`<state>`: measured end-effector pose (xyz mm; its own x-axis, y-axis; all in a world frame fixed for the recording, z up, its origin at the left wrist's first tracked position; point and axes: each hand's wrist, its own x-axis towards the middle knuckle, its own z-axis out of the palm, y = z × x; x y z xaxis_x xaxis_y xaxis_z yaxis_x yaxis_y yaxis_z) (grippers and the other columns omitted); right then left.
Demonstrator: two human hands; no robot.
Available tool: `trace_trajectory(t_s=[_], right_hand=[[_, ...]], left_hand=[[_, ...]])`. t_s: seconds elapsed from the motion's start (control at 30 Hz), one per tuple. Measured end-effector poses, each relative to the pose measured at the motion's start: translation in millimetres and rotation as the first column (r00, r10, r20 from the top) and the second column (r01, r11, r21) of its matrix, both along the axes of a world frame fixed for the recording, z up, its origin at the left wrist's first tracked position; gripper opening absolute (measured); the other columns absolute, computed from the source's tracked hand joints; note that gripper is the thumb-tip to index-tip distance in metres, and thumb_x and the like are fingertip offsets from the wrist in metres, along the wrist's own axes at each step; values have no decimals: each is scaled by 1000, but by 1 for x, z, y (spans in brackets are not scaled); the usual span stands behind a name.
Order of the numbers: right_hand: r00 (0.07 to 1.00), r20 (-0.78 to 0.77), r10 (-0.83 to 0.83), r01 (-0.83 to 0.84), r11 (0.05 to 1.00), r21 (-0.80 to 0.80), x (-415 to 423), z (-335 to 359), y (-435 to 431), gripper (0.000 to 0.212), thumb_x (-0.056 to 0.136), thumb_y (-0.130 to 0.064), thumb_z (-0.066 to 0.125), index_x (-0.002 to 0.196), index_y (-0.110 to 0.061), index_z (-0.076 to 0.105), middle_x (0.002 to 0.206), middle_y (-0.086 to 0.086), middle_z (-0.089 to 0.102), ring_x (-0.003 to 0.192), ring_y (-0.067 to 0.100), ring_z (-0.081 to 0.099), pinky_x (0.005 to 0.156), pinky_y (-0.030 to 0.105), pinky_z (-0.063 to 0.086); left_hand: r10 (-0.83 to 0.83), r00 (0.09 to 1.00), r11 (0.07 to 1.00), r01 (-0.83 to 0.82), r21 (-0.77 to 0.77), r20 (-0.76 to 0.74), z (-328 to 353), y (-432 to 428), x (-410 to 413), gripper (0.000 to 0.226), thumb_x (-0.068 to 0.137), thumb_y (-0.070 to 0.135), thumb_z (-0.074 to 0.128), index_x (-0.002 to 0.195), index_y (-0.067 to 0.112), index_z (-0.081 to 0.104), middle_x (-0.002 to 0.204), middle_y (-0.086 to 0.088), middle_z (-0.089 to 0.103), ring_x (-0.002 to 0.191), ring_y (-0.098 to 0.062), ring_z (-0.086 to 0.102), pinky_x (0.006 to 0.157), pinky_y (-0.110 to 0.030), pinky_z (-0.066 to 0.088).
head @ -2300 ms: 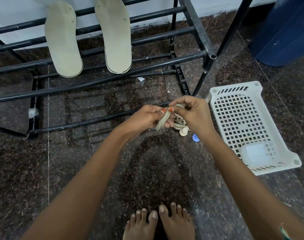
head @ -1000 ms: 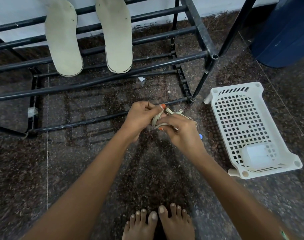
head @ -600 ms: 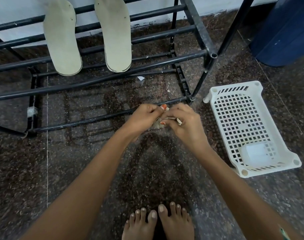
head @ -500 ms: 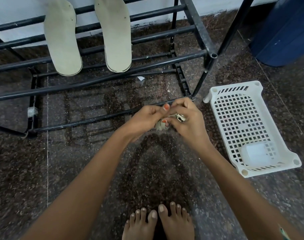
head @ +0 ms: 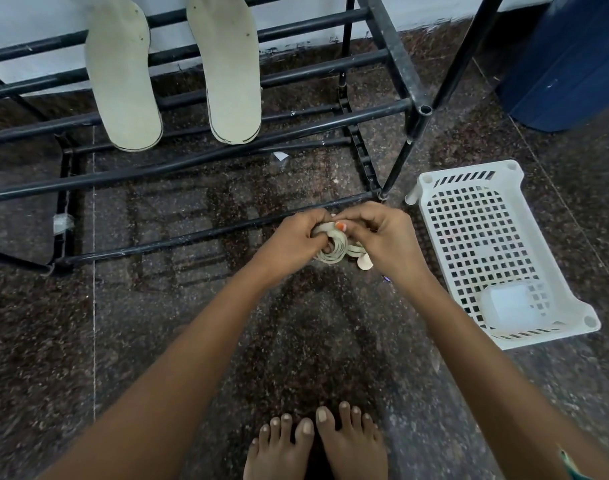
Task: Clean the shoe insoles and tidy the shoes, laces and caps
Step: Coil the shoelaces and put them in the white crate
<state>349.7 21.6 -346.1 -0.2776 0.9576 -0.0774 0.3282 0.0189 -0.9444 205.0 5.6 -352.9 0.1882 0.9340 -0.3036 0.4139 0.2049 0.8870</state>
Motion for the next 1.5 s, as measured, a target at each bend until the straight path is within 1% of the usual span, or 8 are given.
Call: trace_trajectory(t_s=[0.1, 0.33, 0.6, 0.77, 0.97, 1.17, 1.37, 1.5], right_hand=[[1000, -5, -24, 23, 997, -76, 2, -1, 2, 20, 82, -4, 63, 78, -23, 68, 77, -5, 67, 66, 7, 63, 68, 27, 55], [980, -155, -124, 84, 967, -239, 0, -6, -2, 13, 85, 2, 58, 83, -7, 67, 55, -12, 66, 51, -1, 60, 51, 10, 47], [949, -245, -200, 92, 916, -389, -2, -7, -7, 19, 90, -2, 50, 89, -10, 67, 79, 1, 70, 70, 8, 66, 68, 20, 55], [988, -59, -143, 126, 964, -233, -8, -6, -14, 26, 83, -26, 63, 105, -13, 66, 99, 3, 68, 85, 11, 65, 75, 22, 53], [991, -1, -137, 136, 986, -102, -10, -2, -17, 25, 82, 0, 61, 106, -6, 64, 88, -1, 64, 58, -12, 56, 53, 2, 39], [983, 12, -186, 185, 971, -153, -6, -6, -13, 28, 82, 7, 55, 105, -5, 64, 66, -4, 60, 41, -5, 49, 40, 6, 32], [984, -19, -175, 170, 974, -151, -3, -8, -10, 28, 80, 5, 56, 100, -12, 68, 61, -6, 63, 52, 8, 51, 48, 18, 41], [965, -202, -166, 102, 950, -294, 1, -5, -10, 22, 83, 7, 56, 101, -5, 64, 65, -8, 67, 54, 0, 62, 48, 12, 46]], left_hand=[[-8, 999, 997, 11, 80, -49, -1, -1, 1, 24, 89, -6, 46, 83, 17, 46, 69, 9, 49, 53, 7, 44, 52, -10, 33], [-11, 1000, 988, 14, 156, -23, 1, -3, -1, 26, 89, -9, 44, 99, 13, 34, 81, 13, 55, 64, 12, 53, 57, -8, 39], [57, 997, 963, -39, 266, -59, -1, -4, 1, 17, 90, -4, 48, 91, 12, 46, 77, 13, 52, 65, 12, 51, 59, -7, 37], [113, 984, 948, -65, 312, -138, -3, -4, 0, 14, 88, -1, 54, 87, 12, 50, 72, 6, 53, 60, 3, 49, 55, -12, 35], [122, 974, 945, -55, 323, -192, -6, -2, 0, 11, 86, 2, 58, 96, 4, 63, 79, 2, 57, 63, 2, 47, 58, -10, 35], [152, 988, 982, -146, 119, -40, -5, 2, 3, 13, 87, 13, 63, 99, 12, 68, 81, 11, 62, 68, 4, 52, 61, -5, 36], [131, 983, 989, -120, -91, 130, -3, 2, 0, 10, 91, 18, 59, 98, 20, 66, 89, 11, 66, 82, -1, 59, 78, -19, 44], [119, 957, 976, -65, -206, 264, -1, 1, -3, 14, 92, 15, 53, 102, 17, 63, 94, 6, 67, 86, -5, 61, 82, -19, 47]])
